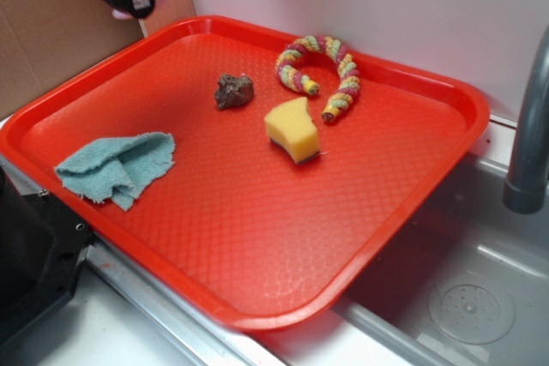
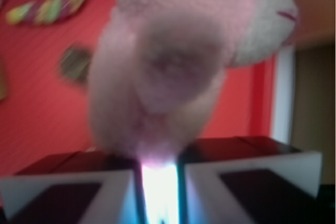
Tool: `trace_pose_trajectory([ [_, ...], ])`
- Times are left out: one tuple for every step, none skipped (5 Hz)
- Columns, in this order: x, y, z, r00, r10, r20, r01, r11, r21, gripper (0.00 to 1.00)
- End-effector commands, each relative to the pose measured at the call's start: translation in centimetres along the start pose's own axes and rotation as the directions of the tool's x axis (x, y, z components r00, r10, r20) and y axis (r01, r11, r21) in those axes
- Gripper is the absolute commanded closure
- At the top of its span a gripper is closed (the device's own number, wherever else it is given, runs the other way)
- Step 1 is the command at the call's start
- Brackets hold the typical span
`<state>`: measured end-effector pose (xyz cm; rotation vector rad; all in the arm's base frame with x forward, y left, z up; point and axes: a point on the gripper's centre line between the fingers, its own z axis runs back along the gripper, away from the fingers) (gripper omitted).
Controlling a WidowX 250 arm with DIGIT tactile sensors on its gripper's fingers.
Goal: Grab the pink bunny.
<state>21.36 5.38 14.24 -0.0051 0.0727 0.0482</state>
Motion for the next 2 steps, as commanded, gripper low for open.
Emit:
trace_pose_trajectory([
  [-2.9,-4.7,6.8,0.992,0.068,0.105,-0.052,0.987,-0.150,1.00],
  [-4.2,-5.3,7.5,0.995,0.018,0.101,0.002,0.981,-0.193,1.00],
])
